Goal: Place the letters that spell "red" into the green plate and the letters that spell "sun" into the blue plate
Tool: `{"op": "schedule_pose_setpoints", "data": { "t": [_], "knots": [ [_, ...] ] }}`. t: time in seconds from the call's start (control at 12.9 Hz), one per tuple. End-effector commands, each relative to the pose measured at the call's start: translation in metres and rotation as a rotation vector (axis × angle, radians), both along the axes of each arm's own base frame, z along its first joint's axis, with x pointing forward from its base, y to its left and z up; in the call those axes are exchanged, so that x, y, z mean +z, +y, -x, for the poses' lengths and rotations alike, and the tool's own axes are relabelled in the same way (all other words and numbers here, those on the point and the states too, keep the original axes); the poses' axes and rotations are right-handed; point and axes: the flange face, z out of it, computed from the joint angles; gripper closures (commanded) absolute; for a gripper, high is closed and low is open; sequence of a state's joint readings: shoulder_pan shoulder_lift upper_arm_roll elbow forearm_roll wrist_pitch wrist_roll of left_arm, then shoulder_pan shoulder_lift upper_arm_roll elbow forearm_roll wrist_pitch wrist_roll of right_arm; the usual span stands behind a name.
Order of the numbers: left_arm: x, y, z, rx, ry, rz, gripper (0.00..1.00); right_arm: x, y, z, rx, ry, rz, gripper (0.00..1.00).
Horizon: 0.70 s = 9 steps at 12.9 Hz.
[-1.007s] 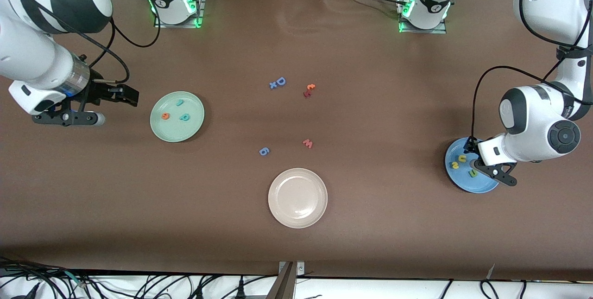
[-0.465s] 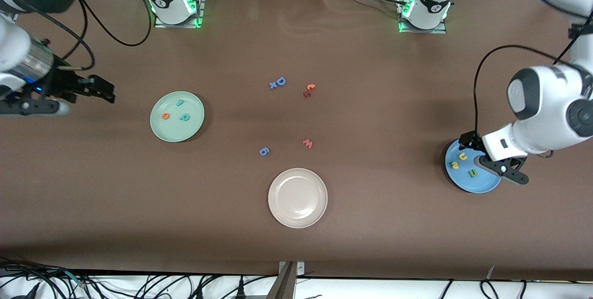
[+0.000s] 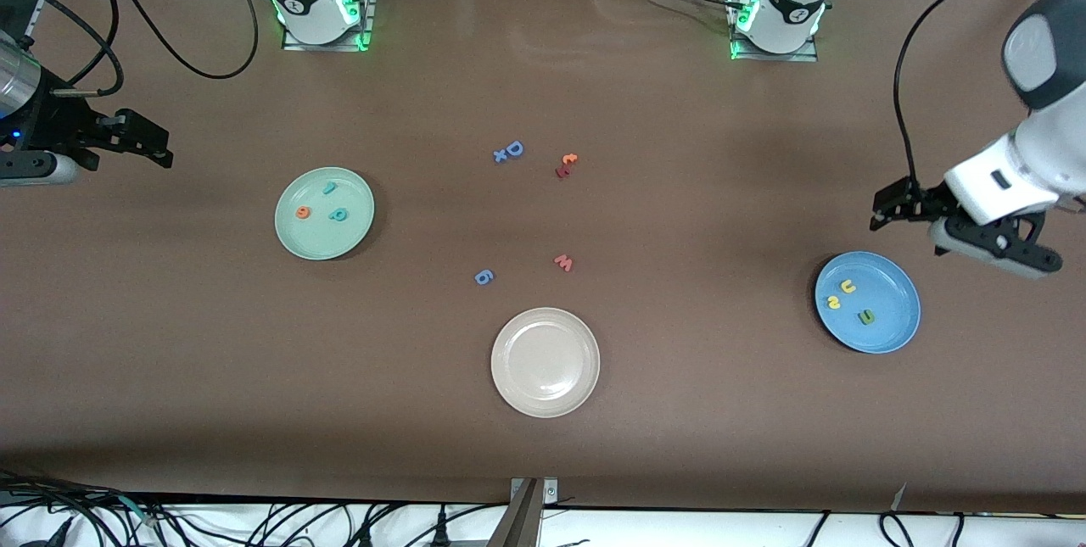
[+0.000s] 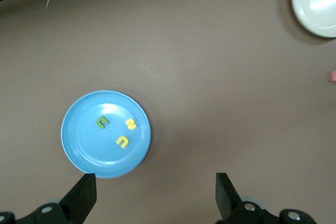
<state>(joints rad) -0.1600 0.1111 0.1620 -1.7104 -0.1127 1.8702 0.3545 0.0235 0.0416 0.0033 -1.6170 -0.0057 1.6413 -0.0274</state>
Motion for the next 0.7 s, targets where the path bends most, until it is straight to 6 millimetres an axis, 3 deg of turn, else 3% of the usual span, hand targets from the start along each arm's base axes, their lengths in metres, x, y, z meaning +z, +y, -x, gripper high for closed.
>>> {"op": "schedule_pose_setpoints", "data": {
  "t": [0.0, 0.23, 0.39, 0.62],
  "knots": [
    [0.024, -0.006, 0.048, 0.04, 0.012, -0.006, 0.0, 0.009, -0.014, 0.007, -0.01, -0.009, -0.023, 0.0],
    [0.036, -0.012, 0.061, 0.031, -0.005, -0.005, 0.0, 0.021, -0.005, 0.016, 0.005, -0.02, -0.009, 0.0],
    [0.038, -0.024, 0.061, 0.042, -0.007, -0.012, 0.0, 0.023, -0.007, 0.019, 0.0, -0.022, -0.01, 0.0],
    [0.037, -0.025, 0.056, 0.042, 0.017, -0.019, 0.0, 0.026, -0.008, 0.027, -0.002, -0.025, -0.015, 0.0]
  ]
}}
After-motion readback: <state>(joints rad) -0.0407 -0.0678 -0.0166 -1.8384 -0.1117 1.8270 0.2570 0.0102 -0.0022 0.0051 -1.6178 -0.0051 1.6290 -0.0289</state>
